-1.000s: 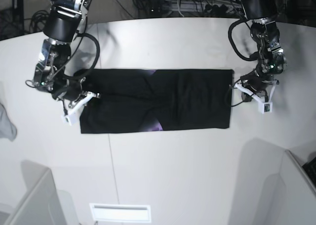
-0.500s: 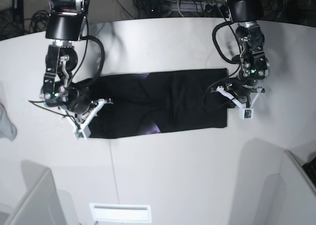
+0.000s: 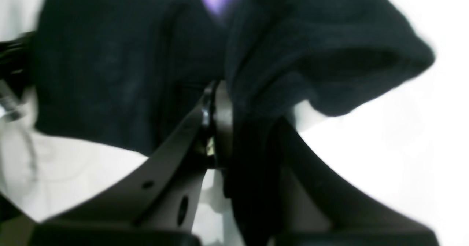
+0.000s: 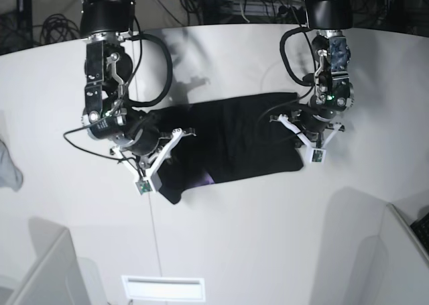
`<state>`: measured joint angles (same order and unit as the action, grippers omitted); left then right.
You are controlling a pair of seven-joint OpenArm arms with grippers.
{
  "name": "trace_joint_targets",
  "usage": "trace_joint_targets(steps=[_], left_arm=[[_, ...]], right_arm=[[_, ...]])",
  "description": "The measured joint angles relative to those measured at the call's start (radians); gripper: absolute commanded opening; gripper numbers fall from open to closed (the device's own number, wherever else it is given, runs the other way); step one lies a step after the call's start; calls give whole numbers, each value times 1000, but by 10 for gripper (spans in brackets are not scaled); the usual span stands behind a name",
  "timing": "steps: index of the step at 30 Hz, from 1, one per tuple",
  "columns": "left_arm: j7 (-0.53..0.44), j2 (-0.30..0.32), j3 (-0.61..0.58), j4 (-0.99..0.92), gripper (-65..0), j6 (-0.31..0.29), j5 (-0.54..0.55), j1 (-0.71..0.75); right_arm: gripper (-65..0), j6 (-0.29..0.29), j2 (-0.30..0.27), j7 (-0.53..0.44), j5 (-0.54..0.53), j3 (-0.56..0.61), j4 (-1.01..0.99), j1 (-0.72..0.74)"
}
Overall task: Fold the T-shirt properly
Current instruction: 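Grasp the strip end with the right gripper and fold it over toward the left gripper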
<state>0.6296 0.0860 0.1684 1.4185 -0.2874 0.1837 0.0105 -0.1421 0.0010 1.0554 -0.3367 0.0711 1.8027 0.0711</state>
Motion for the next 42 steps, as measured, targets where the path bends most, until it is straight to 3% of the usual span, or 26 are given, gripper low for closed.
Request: trace_joint_targets(steps=[4,13,21,30,31,34,36,42], left_arm=[[6,0,0,2,-650,0,0,-3],[10,20,6,2,-650,-5,1,-2],[5,45,7,2,-650,-1,5,6],[5,45,7,2,-650,-1,4,6],[5,45,7,2,-650,-1,4,6],[5,45,7,2,-650,-1,4,7],[-2,45,8,3,-650,-1,4,12],[11,53,8,47,-650,2,-1,45]], right_arm=[[-650,1,40,0,12,-1,4,2],[-650,1,105,-7,12,120,4,3],[-650,2,110,-9,16,208,3,11],[-650,4,121,-74,4,323,-21,22],[-650,8,121,-83,3,333,-39,29],[-650,118,114,-134,18,392,-84,32],[-650,150,114,-178,18,455,-105,33],[-650,154,117,-246,4,513,-184,56]])
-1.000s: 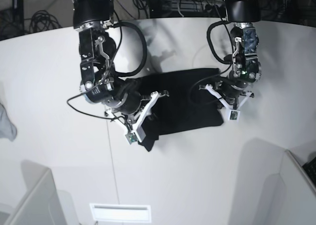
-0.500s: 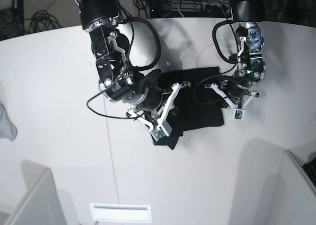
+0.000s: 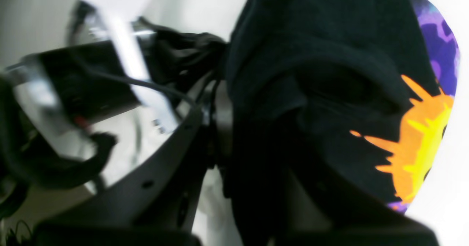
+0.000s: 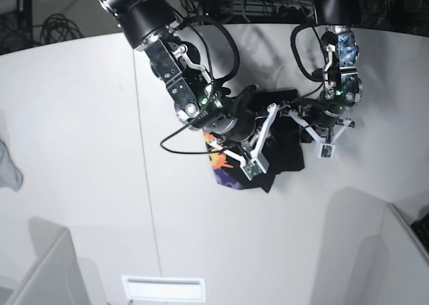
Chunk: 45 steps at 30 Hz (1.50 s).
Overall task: Fold the T-shirt properly
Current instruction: 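Grasp the strip end with the right gripper and fold it over toward the left gripper, then press the folded bundle down with the right gripper while the left arm withdraws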
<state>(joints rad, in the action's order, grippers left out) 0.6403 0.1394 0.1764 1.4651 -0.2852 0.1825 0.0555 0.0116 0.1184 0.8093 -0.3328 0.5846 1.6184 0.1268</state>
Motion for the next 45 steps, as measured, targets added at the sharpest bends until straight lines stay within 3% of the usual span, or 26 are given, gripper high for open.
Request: trace_joint_targets(steps=[9,13,15,19,26,29,34,36,38,42,45], left_arm=[[29,40,13,50,-650,-3,-1,45],[30,30,132,50,-650,-15,1,67],[37,35,188,50,-650,-61,5,74],[45,30,325,51,-650,-117,118,93],[62,94,484,51,-650,-119,265,165],[63,114,507,51,-650,-127,350,195],[67,131,551,51,-650,-124,359,210],[67,129,554,51,-650,-124,366,210],[67,130,555,50,-650,-124,365,208],[66,130,556,50,-650,-124,368,215],[67,129,556,50,-650,-124,369,228]], right_arm=[[-650,3,3,-44,0,0,-70,22],[-650,3,13,-72,-4,2,-116,37],[-650,4,12,-77,-3,2,-133,42],[-650,4,14,-76,-2,2,-138,40],[-650,4,14,-77,1,23,-138,42],[-650,4,14,-77,-2,53,-138,43],[-650,8,14,-77,-3,70,-138,44],[-650,68,15,-79,-5,70,-138,45],[-650,87,14,-77,-7,70,-138,53],[-650,101,14,-77,-138,70,-138,88],[-650,101,15,-92,-154,70,-169,100]])
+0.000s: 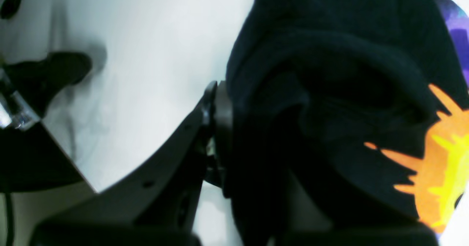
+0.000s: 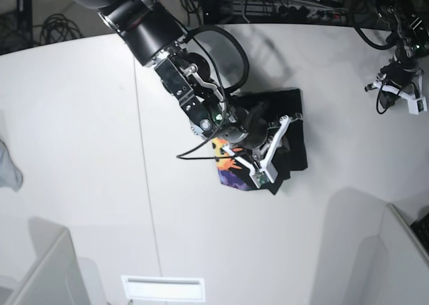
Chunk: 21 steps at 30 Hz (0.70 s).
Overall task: Fold the T-shirt properly
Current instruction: 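Press the folded bundle down with the right gripper while the left arm withdraws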
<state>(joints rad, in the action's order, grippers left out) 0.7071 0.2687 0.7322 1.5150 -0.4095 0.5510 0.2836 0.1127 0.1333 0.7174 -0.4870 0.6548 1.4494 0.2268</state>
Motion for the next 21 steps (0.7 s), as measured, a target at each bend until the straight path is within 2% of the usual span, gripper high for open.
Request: trace_joint_targets(steps=[18,21], left_arm=[[0,0,0,0,-650,-2,-1,13],[0,0,0,0,-650,-2,0,13]], right_arm=[[-650,0,-1,8,-1,-1,-45,-11],[-395,0,0,8,-5,-1,-45,-11]])
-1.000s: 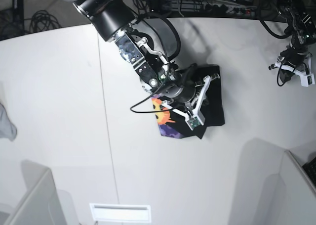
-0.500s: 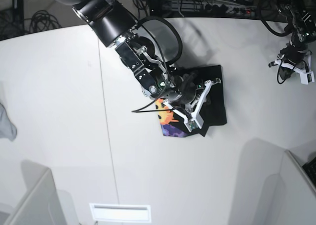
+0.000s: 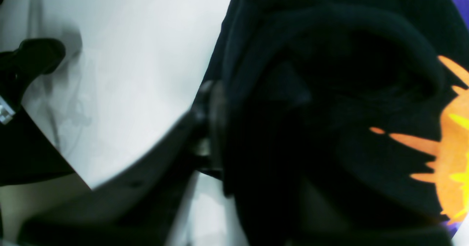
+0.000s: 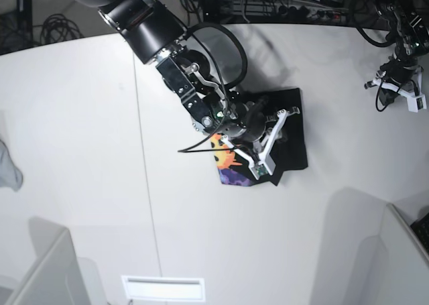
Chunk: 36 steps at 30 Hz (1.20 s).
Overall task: Fold the T-shirt properly
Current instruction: 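Press the folded bundle down with the right gripper while the left arm withdraws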
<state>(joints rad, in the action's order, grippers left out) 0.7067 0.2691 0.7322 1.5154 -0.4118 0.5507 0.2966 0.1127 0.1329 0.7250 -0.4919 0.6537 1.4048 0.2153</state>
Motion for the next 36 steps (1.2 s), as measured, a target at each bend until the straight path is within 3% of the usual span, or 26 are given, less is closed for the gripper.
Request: trace_joint_targets(steps=[3,5,18,21,29,36], left_arm=[[0,0,0,0,-650,0,0,0],[0,0,0,0,-650,0,0,0],[0,0,135,1,-650,2,1,0],[0,0,164,1,-650,3,1,0],[0,0,185,1,-650,2,4,3],[0,-1,184,2,-650,0,2,22]], right_arm=[[-206,0,0,0,2,0,0,0],[-173,0,0,0,1,1,0,0],[-185,0,1,-73,0,3,-64,6],[-185,0,0,-103,-97,10,-121,25],[-185,0,5,-218,-278,296,-216,151],[-185,-1,0,-228,-286,397,-203,219]])
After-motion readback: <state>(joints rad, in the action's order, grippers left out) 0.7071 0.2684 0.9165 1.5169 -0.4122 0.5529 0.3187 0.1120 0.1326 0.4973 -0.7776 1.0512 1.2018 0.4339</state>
